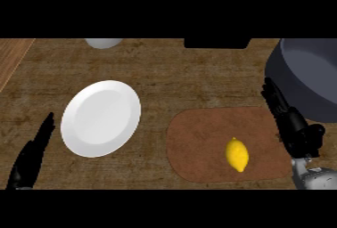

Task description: Pick the lemon from the cutting board and place it in the pot

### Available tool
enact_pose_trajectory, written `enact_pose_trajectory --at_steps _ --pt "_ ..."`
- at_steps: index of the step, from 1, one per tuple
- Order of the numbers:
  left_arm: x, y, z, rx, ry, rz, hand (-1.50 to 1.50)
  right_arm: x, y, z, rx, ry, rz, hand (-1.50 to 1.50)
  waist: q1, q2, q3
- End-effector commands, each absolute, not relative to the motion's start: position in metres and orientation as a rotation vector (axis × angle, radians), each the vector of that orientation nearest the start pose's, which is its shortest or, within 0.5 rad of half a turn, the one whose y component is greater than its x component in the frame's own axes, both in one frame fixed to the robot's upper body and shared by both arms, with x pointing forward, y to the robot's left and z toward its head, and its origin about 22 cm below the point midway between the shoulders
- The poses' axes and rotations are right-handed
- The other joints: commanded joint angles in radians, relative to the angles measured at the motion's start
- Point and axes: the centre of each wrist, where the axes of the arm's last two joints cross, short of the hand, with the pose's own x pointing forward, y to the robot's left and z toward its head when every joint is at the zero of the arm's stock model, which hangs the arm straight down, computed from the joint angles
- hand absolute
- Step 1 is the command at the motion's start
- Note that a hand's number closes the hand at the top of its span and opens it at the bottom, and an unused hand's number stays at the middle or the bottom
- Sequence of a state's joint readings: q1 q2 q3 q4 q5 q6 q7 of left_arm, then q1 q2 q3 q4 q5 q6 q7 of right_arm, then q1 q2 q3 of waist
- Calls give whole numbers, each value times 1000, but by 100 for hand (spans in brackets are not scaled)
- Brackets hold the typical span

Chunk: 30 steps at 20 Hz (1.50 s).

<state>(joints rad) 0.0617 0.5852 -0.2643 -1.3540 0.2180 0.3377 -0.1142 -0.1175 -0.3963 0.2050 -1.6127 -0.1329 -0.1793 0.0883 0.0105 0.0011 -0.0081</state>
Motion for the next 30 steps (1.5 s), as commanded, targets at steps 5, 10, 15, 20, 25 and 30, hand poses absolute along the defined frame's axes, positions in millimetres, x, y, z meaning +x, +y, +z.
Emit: enact_pose_trajectory --at_steps 5,10,15,20,25,30 --pt "233 281 -14 104 -1324 -276 0 232 -217 47 -122 -1437 465 150 -30 -3 6" --pt "224 260 -34 30 -1273 -213 0 238 -232 59 -690 -1888 350 -150 -79 -12 8" --pt "232 262 -23 -34 -1280 -230 0 188 -193 59 -615 -2095 168 -150 -37 -8 8" --pt "250 255 -27 -26 -1277 -247 0 156 -192 101 -592 -1844 359 -150 -36 -4 5" --pt "252 250 -30 -34 -1257 -271 0 149 -188 126 -591 -1596 370 -150 -24 -1 5" --pt "256 238 -37 -49 -1273 -284 0 179 -178 139 -513 -1474 322 -150 -11 1 7"
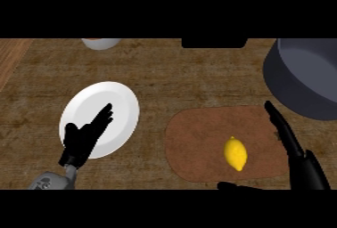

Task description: Pick the lemon from the cutting board and place it in the pot

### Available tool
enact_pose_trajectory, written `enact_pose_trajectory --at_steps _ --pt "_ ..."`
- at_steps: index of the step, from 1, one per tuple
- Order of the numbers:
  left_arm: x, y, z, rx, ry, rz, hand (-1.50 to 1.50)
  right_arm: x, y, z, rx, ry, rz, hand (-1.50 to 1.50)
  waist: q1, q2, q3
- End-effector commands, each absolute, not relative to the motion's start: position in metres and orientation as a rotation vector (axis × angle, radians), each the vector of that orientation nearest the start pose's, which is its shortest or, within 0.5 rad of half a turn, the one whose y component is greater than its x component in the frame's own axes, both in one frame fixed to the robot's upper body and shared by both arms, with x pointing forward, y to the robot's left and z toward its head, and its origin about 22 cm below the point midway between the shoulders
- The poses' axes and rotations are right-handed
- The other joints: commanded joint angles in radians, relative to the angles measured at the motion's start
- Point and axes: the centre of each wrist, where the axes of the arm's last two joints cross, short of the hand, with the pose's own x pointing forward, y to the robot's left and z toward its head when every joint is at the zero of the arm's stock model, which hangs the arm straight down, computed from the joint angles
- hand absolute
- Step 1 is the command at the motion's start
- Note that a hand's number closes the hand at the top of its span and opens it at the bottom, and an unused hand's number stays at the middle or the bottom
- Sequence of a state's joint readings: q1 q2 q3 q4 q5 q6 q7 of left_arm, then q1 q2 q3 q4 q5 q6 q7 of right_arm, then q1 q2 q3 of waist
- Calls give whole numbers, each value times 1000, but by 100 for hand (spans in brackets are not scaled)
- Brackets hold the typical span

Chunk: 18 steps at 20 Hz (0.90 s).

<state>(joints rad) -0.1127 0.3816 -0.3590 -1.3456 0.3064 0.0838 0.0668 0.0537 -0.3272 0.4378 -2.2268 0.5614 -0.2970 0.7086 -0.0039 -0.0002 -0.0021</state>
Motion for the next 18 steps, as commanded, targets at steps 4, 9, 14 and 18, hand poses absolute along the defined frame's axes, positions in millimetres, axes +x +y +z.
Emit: enact_pose_trajectory --at_steps 4,9,14,18 --pt "258 233 -13 -73 -1286 -278 0 201 -175 114 -464 -1268 417 -150 17 2 2" --pt "253 249 -26 -74 -1279 -282 0 207 -191 92 -419 -1128 581 -150 10 1 2" --pt "256 240 -26 -47 -1276 -266 0 211 -208 58 -448 -1132 595 -150 3 0 2" --pt "257 241 -32 -54 -1293 -283 0 197 -237 57 -515 -1207 546 -150 -1 -1 2"
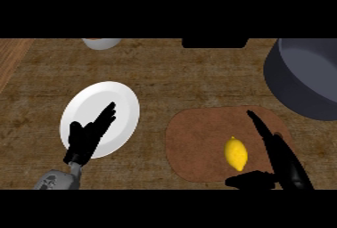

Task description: Pick the lemon from the cutting board and place it in the pot

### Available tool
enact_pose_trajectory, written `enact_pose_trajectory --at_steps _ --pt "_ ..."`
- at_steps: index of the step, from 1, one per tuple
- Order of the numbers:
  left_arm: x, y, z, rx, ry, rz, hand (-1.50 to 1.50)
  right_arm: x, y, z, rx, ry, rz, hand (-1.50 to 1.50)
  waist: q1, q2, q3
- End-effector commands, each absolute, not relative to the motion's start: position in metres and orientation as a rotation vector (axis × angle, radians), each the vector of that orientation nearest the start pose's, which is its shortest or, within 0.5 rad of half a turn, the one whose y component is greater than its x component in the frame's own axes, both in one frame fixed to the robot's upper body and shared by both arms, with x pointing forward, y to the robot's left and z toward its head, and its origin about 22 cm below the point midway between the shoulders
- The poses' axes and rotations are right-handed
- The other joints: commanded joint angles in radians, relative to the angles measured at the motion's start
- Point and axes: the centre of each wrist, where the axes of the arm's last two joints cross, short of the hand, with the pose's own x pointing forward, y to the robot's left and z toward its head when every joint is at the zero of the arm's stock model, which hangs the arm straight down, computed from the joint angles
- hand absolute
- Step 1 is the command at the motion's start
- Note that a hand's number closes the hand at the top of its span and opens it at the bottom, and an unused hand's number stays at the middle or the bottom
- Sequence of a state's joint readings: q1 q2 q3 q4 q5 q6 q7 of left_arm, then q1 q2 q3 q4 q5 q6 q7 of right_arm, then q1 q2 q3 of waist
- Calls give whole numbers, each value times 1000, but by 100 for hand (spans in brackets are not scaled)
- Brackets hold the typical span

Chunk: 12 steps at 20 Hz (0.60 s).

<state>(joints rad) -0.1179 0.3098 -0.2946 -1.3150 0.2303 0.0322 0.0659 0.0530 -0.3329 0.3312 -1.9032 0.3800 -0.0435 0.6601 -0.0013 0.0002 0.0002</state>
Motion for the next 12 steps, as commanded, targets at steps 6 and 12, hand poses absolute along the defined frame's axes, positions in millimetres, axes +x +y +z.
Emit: enact_pose_trajectory --at_steps 6,12 --pt "258 261 -17 -50 -1267 -277 0 180 -246 29 -433 -1240 501 -150 -4 -1 0" --pt "247 236 -36 -40 -1279 -272 0 182 -260 10 -258 -1327 381 -150 -4 -1 0"
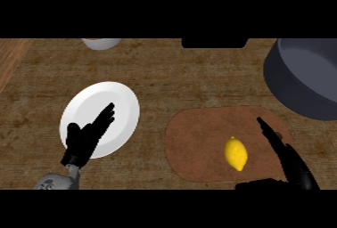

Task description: Pick the lemon from the cutting board and place it in the pot

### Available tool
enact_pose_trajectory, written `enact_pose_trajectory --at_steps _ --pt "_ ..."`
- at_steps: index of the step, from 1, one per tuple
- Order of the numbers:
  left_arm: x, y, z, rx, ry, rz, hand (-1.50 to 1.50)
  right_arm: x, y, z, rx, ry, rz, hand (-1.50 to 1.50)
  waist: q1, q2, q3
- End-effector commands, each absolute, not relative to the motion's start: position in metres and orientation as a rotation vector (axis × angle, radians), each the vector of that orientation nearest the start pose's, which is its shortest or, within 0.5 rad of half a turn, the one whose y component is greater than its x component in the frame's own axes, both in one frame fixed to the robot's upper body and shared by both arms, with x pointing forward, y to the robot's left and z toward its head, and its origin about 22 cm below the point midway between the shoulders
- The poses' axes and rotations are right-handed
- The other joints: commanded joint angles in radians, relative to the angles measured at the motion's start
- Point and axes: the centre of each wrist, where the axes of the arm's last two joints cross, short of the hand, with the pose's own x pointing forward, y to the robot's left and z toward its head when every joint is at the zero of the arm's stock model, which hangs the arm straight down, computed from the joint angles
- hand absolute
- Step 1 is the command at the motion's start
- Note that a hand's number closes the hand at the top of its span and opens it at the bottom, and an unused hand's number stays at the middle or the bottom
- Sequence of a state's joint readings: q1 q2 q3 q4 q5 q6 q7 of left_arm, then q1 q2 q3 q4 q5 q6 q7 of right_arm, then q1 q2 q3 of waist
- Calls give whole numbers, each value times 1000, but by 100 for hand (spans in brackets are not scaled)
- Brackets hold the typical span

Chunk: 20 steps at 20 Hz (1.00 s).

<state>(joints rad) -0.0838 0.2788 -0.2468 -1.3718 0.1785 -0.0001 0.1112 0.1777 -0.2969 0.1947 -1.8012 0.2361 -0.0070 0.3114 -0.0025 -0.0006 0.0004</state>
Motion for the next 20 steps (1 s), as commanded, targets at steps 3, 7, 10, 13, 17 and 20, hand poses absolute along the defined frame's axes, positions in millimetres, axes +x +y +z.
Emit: enact_pose_trajectory --at_steps 3,7,10,13,17,20 --pt "258 237 -9 -59 -1298 -271 0 202 -244 -2 -183 -1336 341 -150 5 0 0" --pt "244 241 -24 -64 -1290 -281 0 212 -235 6 -132 -1312 307 -150 4 0 0" --pt "263 245 -19 -46 -1266 -288 0 199 -243 -20 -118 -1301 276 -150 1 0 0" --pt "262 262 -11 -57 -1281 -282 0 212 -245 -41 -83 -1296 224 -150 3 1 0" --pt "263 246 -23 -48 -1273 -278 0 213 -246 -75 -78 -1298 279 150 5 2 0" --pt "263 243 -26 -43 -1283 -265 0 214 -226 -75 -128 -1348 420 150 6 2 0"
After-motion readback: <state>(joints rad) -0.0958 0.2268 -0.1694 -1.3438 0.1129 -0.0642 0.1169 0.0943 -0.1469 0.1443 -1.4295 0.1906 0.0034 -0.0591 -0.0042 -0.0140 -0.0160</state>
